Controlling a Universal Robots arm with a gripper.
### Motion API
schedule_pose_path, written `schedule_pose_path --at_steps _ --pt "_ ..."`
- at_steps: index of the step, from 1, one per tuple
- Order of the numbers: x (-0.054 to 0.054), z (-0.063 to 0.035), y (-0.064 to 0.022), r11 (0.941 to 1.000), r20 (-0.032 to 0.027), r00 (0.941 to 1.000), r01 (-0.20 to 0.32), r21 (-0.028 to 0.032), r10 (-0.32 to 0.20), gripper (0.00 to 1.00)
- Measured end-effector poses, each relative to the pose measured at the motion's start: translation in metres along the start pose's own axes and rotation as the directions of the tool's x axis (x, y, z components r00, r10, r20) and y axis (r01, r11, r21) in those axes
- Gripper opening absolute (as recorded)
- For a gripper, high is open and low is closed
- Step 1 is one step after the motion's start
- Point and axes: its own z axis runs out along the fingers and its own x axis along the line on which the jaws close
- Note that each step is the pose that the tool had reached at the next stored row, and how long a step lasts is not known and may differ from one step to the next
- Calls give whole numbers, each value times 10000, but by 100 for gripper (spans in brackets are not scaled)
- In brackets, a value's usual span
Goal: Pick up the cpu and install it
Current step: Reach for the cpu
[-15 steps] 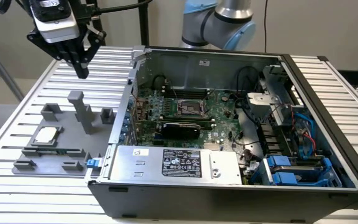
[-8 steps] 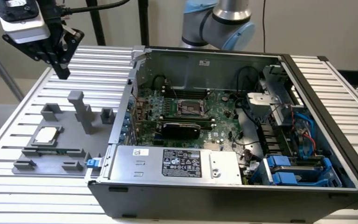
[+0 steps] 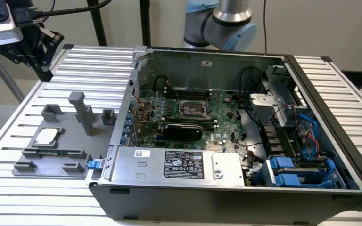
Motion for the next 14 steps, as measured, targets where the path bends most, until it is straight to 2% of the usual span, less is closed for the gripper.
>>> schedule_pose_path --at_steps 9,14 --pt "413 119 -34 10000 4 10000 1 54 -1 11" --pt "629 188 -46 10000 4 10000 3 55 -3 11"
